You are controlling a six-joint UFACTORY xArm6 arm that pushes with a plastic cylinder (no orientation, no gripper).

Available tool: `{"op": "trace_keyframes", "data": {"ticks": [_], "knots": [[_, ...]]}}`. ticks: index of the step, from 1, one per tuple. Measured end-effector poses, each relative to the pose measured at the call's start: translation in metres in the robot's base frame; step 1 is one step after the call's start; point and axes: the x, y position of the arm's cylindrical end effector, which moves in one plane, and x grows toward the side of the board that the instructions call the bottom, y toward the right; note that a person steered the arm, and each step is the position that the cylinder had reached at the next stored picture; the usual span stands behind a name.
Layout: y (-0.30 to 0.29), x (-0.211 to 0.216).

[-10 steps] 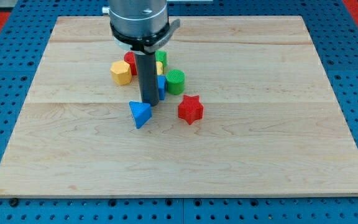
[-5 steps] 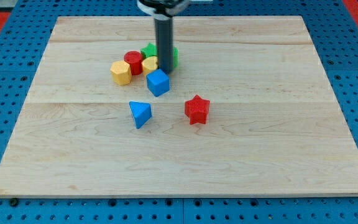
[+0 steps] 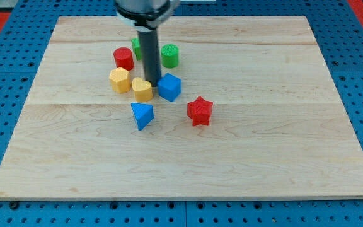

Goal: Separate the blue blocks and red star from the group of blocks

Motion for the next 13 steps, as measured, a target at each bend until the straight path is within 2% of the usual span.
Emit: {"op": "trace_keyframes", "data": {"ticks": [1,2,4,6,7,8,9,10,11,13], "knots": [[0.028,0.014],[0.028,0.014],[-0.029,0.022],[-0.036,0.069],[-0.021,0.096],[-0.048,0.095],[-0.122,0.088],[-0.156,0.111],[-0.136,0.141],[-0.052,0.143]]}}
